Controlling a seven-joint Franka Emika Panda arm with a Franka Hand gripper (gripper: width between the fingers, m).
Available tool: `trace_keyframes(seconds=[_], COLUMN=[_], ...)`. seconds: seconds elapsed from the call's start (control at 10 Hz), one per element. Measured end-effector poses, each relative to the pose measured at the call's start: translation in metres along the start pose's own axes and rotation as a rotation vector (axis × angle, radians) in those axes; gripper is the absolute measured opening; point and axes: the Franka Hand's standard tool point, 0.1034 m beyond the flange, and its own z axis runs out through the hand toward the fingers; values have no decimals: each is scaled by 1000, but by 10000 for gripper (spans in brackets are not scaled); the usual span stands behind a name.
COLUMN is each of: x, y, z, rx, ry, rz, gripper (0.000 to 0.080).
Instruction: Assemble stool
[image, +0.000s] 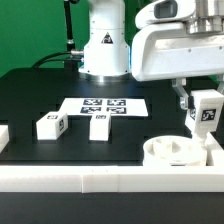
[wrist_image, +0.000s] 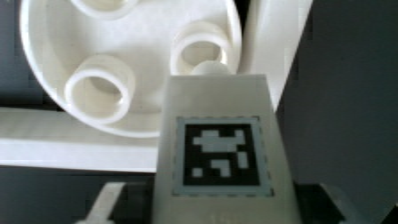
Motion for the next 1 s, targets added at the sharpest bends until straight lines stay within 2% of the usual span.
trace_keyframes(seconds=[0.3,0.6,1.0], x=[-5,-7,-8], y=[3,7,2], z=[9,11,20], rx=[-1,-2,2], ry=[-10,-14,12], rz=[-2,-5,-9], gripper=[337,337,337])
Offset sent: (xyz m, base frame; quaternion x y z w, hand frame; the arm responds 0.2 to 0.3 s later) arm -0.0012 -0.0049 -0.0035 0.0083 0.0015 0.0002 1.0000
